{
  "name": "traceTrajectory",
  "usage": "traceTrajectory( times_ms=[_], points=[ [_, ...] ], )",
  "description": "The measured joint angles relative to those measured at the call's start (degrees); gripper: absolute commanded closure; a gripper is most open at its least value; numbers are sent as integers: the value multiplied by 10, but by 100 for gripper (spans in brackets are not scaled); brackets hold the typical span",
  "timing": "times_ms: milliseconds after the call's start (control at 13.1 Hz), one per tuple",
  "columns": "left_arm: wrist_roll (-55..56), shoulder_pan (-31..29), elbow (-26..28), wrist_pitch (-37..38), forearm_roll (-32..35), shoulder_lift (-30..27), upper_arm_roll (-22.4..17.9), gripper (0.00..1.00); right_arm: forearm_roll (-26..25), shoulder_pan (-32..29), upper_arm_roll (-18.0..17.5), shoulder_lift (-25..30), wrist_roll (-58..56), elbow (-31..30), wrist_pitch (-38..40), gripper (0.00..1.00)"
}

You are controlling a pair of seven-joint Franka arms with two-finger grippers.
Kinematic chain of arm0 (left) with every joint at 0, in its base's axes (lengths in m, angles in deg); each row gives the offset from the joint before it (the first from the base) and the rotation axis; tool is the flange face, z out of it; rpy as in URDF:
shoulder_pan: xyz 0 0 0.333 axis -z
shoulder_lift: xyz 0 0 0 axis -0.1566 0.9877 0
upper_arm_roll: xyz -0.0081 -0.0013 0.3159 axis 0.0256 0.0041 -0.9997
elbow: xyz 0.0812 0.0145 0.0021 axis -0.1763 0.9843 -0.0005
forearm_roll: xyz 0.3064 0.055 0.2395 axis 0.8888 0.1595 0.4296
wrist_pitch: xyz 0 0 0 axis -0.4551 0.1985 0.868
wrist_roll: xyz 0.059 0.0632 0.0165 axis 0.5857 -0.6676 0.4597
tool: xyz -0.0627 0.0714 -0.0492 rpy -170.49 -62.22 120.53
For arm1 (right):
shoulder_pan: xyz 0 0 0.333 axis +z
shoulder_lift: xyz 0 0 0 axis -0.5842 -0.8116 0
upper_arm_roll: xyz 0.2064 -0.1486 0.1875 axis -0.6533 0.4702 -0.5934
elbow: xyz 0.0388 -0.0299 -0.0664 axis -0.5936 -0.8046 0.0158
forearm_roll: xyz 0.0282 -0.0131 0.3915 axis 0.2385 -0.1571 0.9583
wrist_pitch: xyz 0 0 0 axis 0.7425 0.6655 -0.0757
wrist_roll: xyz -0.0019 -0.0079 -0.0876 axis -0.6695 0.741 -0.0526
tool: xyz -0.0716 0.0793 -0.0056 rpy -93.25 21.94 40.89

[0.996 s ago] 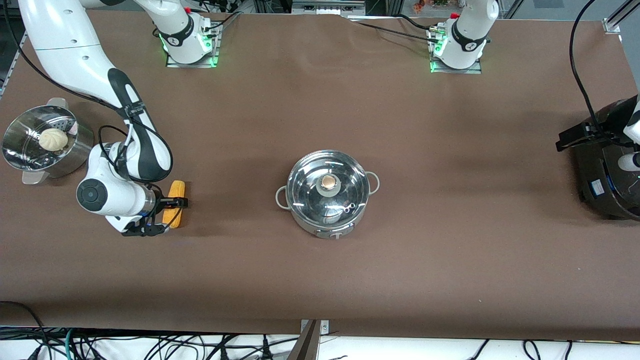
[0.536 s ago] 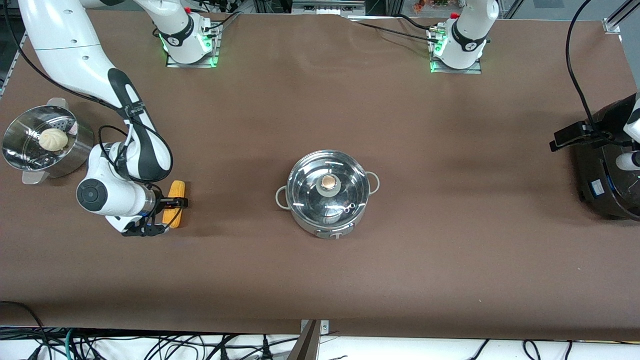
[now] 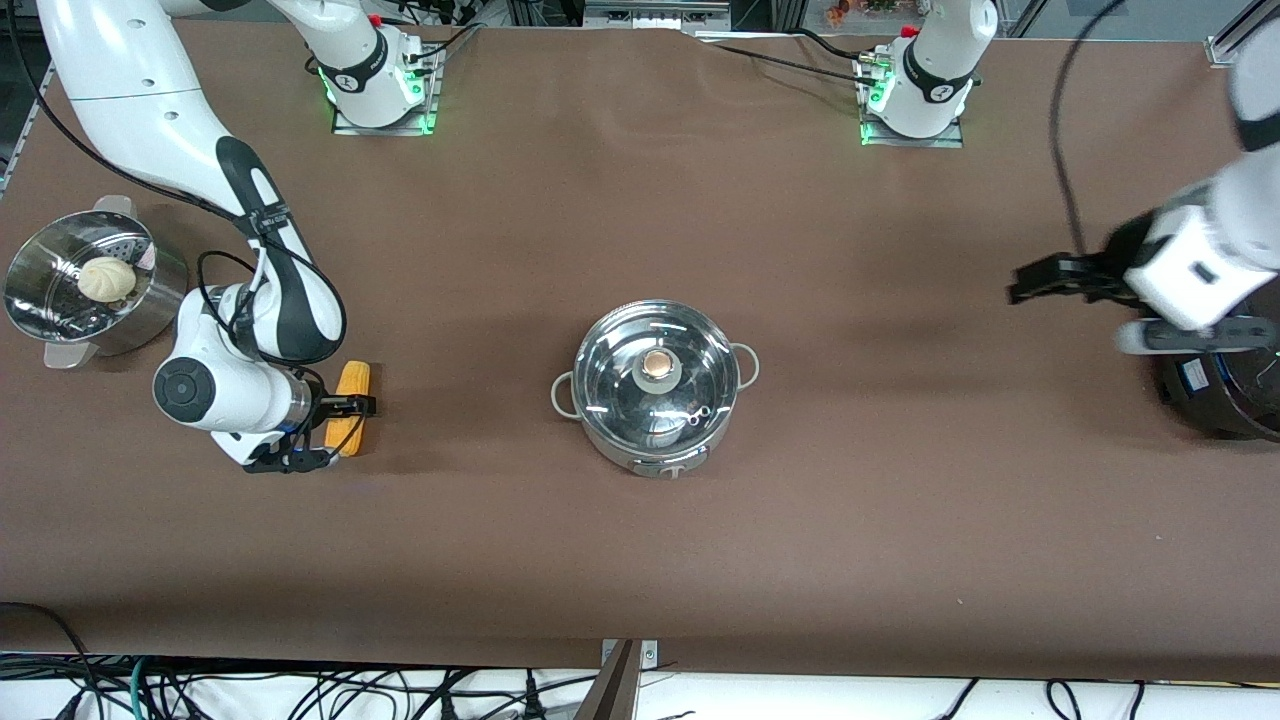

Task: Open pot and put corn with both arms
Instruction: 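Reach the left gripper to the pot lid knob and grasp it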

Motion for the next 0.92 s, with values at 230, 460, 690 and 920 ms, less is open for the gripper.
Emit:
traceTrajectory(
  times_ms=[230,460,690,920],
  points=[
    [112,108,-4,-35,0,35,3,0,0,0,0,0,0,0,0,13],
    [249,203,-29,-101,0,104,3,0,0,0,0,0,0,0,0,17],
    [345,277,-49,-173,0,168,0,0,0,0,0,0,0,-1,0,24],
    [384,324,-113,-184,4,231,-18,0,0,0,0,0,0,-1,0,43]
  ],
)
